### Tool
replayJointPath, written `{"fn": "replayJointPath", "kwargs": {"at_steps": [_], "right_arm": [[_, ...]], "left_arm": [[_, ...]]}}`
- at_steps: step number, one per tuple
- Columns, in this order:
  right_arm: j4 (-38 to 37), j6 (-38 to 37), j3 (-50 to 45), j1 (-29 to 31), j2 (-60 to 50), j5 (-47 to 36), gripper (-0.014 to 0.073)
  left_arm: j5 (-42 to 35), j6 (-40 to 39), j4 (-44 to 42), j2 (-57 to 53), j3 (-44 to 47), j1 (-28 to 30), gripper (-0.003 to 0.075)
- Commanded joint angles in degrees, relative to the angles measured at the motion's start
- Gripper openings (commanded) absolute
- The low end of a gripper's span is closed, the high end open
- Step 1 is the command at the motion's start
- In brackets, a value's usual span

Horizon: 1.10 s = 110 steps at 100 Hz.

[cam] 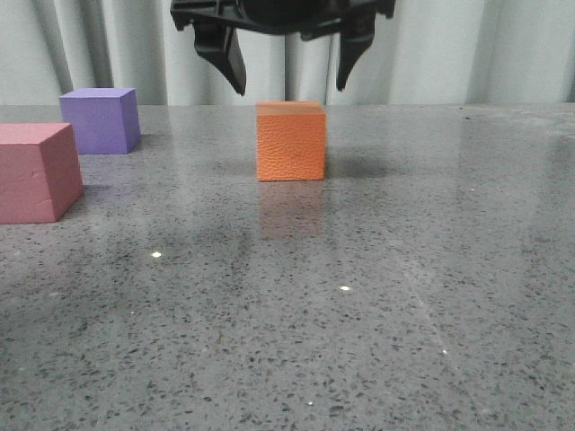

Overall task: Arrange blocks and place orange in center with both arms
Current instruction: 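Lower the left gripper over the orange cube and grasp it, then lift the orange cube and carry it toward the purple cube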

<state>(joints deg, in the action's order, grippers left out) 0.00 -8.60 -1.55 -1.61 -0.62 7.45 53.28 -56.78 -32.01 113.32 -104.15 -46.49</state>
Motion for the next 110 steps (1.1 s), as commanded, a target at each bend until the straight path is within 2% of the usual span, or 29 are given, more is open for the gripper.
{"fn": "replayJointPath", "kwargs": {"at_steps": [1, 36, 45, 59, 78, 90, 110], "right_arm": [[0.0, 0.6, 0.7, 0.3, -1.1, -5.2, -0.0067], [0.0, 0.6, 0.7, 0.3, -1.1, -5.2, -0.0067], [0.0, 0.6, 0.7, 0.3, -1.1, -5.2, -0.0067], [0.0, 0.6, 0.7, 0.3, -1.1, -5.2, -0.0067], [0.0, 0.6, 0.7, 0.3, -1.1, -5.2, -0.0067], [0.0, 0.6, 0.7, 0.3, -1.1, -5.2, -0.0067], [0.0, 0.6, 0.7, 0.3, -1.1, -5.2, -0.0067]], "left_arm": [[-1.1, -0.7, -1.7, -1.7, -2.0, -0.3, 0.0627], [1.0, -2.2, -1.5, 0.7, -1.9, -0.3, 0.0627], [1.0, -2.2, -1.5, 0.7, -2.0, -0.3, 0.0602], [1.0, -2.2, -1.5, 0.7, -2.0, -0.3, 0.0468], [1.2, -2.2, -1.5, 0.7, -2.1, -0.4, 0.0155], [1.4, -1.3, -1.7, 0.0, -2.2, -0.8, -0.0004], [3.2, 0.0, -6.4, -3.8, -2.2, -0.9, -0.0019]]}}
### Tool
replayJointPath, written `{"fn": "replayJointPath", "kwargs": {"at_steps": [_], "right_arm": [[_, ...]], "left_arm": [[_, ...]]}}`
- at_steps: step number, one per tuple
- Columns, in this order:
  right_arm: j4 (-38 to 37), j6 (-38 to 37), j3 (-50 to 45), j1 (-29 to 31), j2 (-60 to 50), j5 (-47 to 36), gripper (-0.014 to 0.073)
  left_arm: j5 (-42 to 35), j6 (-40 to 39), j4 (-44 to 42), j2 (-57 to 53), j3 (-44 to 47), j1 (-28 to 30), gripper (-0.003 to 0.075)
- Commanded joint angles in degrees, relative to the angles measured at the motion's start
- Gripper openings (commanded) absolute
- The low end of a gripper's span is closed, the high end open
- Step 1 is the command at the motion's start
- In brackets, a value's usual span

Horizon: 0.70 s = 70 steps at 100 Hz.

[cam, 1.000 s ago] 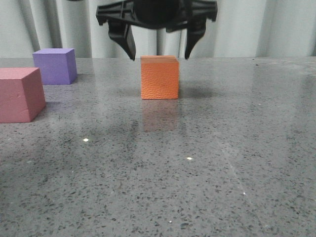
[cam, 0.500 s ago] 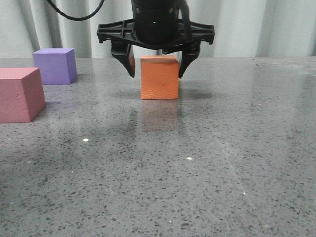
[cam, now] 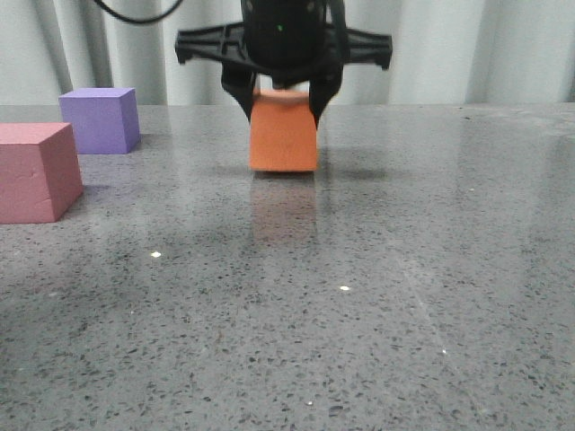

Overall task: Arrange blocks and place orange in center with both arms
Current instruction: 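Lift the orange cube and carry it toward the purple cube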

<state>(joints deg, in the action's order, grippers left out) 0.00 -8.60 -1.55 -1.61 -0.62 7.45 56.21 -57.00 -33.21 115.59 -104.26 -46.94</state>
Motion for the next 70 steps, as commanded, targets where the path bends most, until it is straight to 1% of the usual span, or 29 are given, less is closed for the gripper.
{"fn": "replayJointPath", "kwargs": {"at_steps": [1, 10, 19, 31, 40, 54, 70], "right_arm": [[0.0, 0.6, 0.7, 0.3, -1.1, -5.2, -0.0067], [0.0, 0.6, 0.7, 0.3, -1.1, -5.2, -0.0067], [0.0, 0.6, 0.7, 0.3, -1.1, -5.2, -0.0067], [0.0, 0.6, 0.7, 0.3, -1.1, -5.2, -0.0067], [0.0, 0.6, 0.7, 0.3, -1.1, -5.2, -0.0067], [0.0, 0.6, 0.7, 0.3, -1.1, -5.2, -0.0067], [0.0, 0.6, 0.7, 0.3, -1.1, -5.2, -0.0067]], "left_arm": [[0.5, 0.2, -5.5, -6.1, -2.1, -0.5, -0.0019], [3.1, 1.9, -9.1, -8.5, -2.1, -0.5, -0.0019], [4.2, 3.1, -10.9, -10.8, -2.1, -0.5, -0.0019], [3.5, 3.0, -14.5, -14.3, -0.8, -0.1, -0.0018], [2.1, 3.0, -14.9, -17.1, 1.0, 0.8, -0.0018], [-0.3, 3.0, -15.1, -22.0, 7.3, 3.1, -0.0018], [-4.7, 2.6, -14.3, -28.8, 17.9, 7.1, -0.0018]]}}
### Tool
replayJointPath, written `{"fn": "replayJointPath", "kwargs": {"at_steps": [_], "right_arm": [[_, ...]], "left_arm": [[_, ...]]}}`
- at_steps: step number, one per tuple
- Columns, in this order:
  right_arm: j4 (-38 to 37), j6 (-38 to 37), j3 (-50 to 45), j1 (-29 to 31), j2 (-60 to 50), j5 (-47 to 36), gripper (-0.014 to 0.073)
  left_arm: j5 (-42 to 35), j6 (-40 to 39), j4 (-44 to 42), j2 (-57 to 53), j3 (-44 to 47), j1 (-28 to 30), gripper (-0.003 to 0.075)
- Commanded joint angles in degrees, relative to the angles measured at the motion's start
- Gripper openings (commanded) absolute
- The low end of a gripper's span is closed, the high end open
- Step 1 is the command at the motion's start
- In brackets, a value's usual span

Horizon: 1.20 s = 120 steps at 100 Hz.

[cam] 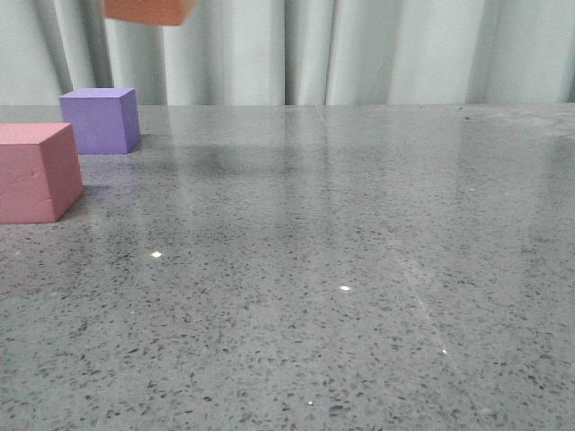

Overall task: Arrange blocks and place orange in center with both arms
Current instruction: 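Lift the orange cube and carry it toward the purple cube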

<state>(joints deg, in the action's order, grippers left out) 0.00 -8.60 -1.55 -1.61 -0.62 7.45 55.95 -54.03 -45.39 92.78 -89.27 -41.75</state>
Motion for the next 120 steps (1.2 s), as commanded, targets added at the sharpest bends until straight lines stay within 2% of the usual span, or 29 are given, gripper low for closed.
{"fn": "replayJointPath", "kwargs": {"at_steps": [1, 24, 45, 63, 120], "right_arm": [[0.0, 0.6, 0.7, 0.3, -1.1, -5.2, -0.0067], [0.0, 0.6, 0.7, 0.3, -1.1, -5.2, -0.0067], [0.0, 0.6, 0.7, 0.3, -1.1, -5.2, -0.0067], [0.0, 0.6, 0.7, 0.3, -1.1, -5.2, -0.0067], [0.0, 0.6, 0.7, 0.3, -1.1, -5.2, -0.0067]], "left_arm": [[-4.6, -0.4, -2.1, -6.3, 3.9, 2.3, -0.0018], [-12.8, -2.0, 2.4, -14.9, 16.5, 9.6, -0.0019], [-17.8, -1.1, 3.0, -16.3, 20.9, 13.7, -0.0018], [-22.5, -0.8, 2.9, -16.2, 22.3, 13.9, -0.0018], [-24.2, 0.1, 3.8, -11.4, 22.4, 14.3, -0.0018]]}}
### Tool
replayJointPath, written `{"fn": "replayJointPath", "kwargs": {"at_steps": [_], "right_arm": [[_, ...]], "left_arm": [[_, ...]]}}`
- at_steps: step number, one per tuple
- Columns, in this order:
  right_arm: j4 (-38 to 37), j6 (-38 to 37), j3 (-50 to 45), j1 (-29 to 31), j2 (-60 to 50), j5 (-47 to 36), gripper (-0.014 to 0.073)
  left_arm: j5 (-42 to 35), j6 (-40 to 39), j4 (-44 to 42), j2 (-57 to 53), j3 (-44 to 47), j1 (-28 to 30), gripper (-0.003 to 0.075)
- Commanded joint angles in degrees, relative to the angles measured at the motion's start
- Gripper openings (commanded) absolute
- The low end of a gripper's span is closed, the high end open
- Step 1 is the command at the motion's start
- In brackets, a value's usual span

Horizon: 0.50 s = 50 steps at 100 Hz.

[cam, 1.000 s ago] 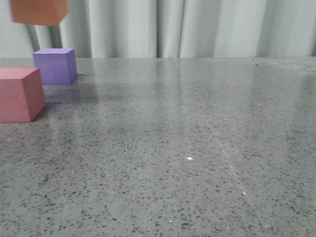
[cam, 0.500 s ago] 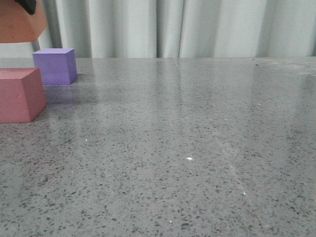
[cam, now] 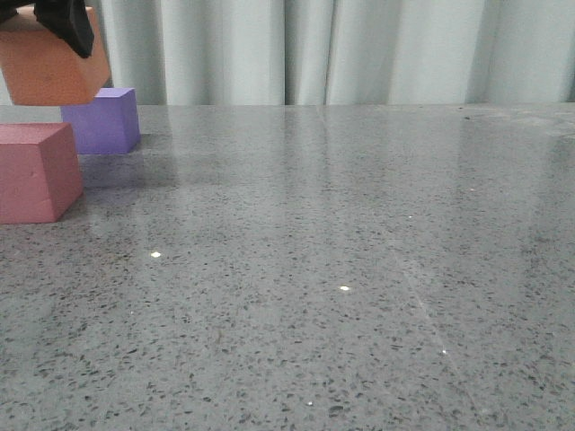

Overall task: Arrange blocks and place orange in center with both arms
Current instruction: 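Lift the orange cube and carry it toward the purple cube, then lower the orange cube beside the purple and pink cubes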

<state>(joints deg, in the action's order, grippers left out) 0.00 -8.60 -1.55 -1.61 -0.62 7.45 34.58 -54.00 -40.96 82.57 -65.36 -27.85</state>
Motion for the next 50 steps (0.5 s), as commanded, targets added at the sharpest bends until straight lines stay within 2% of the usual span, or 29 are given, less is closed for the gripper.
{"fn": "replayJointPath", "kwargs": {"at_steps": [1, 50], "right_arm": [[0.0, 0.6, 0.7, 0.3, -1.1, -5.2, -0.0067], [0.0, 0.6, 0.7, 0.3, -1.1, -5.2, -0.0067]], "left_arm": [[-2.8, 0.1, -0.5, -1.2, -1.5, 0.6, -0.0018], [-4.4, 5.8, 2.3, -0.6, -1.5, 2.4, -0.0018]]}}
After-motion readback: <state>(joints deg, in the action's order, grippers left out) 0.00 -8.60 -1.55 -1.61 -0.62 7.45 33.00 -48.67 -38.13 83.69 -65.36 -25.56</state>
